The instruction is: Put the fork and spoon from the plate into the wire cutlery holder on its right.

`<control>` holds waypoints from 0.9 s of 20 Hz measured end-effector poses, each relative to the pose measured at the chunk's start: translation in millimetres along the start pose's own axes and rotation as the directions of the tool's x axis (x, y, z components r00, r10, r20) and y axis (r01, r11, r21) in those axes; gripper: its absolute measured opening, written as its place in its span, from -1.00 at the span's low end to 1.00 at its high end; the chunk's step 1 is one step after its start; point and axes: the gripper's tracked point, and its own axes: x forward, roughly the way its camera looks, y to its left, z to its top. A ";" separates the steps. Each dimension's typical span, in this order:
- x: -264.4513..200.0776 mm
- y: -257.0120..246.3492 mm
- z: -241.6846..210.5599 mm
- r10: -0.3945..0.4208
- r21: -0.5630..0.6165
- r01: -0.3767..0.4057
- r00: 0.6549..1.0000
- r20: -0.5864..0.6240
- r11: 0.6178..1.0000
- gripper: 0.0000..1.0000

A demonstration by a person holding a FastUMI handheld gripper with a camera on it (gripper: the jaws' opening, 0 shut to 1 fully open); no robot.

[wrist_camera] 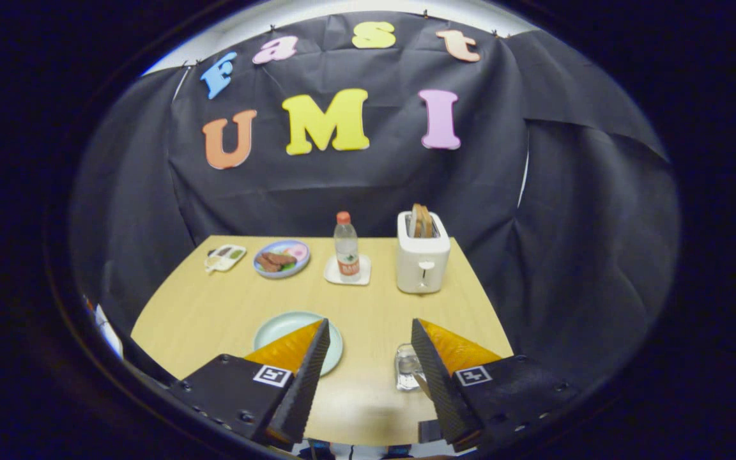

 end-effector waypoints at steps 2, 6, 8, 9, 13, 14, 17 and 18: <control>-19.2 18.7 32.2 0.021 -0.011 -0.020 0.996 0.090 1.000 0.67; -60.8 31.8 99.4 -0.015 -0.046 0.032 0.947 0.322 0.998 0.93; -84.2 39.4 120.3 -0.018 -0.053 0.044 0.913 0.408 0.998 0.92; -95.4 42.7 127.2 -0.014 -0.046 0.037 0.901 0.434 0.998 0.92; -119.9 50.7 143.4 -0.015 -0.024 0.030 0.881 0.473 0.999 0.92; -124.6 52.1 147.5 -0.013 -0.030 0.032 0.877 0.481 0.999 0.92; -133.4 53.4 152.6 -0.008 -0.051 0.039 0.862 0.506 0.998 0.92; -135.5 52.2 151.6 -0.008 -0.054 0.041 0.861 0.509 0.998 0.92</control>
